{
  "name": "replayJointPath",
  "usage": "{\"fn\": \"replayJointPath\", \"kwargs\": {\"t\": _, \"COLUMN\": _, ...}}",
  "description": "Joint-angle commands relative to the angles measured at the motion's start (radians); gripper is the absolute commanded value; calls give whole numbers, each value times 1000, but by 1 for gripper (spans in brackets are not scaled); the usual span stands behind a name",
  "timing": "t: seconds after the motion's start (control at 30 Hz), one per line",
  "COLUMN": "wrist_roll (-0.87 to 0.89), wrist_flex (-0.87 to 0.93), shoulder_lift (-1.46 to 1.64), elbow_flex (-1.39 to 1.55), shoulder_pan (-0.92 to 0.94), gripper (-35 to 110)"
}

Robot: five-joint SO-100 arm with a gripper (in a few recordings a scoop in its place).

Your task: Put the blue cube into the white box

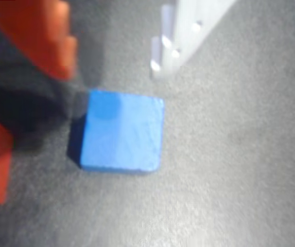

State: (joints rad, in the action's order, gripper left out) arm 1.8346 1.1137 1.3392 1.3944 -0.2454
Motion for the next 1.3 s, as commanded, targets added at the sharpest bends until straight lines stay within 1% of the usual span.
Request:
{"fn": "replayJointPath", "kwargs": {"t": 0.0, "wrist_roll": 11, "wrist_flex": -25, "shoulder_lift": -9, "elbow_flex": -49, "shoulder_pan": -11, "gripper": 14}}
{"fn": "replayJointPath", "kwargs": {"t": 0.1, "wrist_roll": 25, "wrist_flex": -40, "shoulder_lift": -29, "elbow_flex": -49, "shoulder_pan": -17, "gripper": 14}}
{"fn": "replayJointPath", "kwargs": {"t": 0.2, "wrist_roll": 8, "wrist_flex": -69, "shoulder_lift": -52, "elbow_flex": -52, "shoulder_pan": -23, "gripper": 20}}
{"fn": "replayJointPath", "kwargs": {"t": 0.4, "wrist_roll": 21, "wrist_flex": -87, "shoulder_lift": -63, "elbow_flex": -49, "shoulder_pan": -35, "gripper": 21}}
{"fn": "replayJointPath", "kwargs": {"t": 0.47, "wrist_roll": 9, "wrist_flex": -89, "shoulder_lift": -67, "elbow_flex": -55, "shoulder_pan": -41, "gripper": 24}}
{"fn": "replayJointPath", "kwargs": {"t": 1.27, "wrist_roll": 52, "wrist_flex": -153, "shoulder_lift": -235, "elbow_flex": -103, "shoulder_pan": -67, "gripper": 24}}
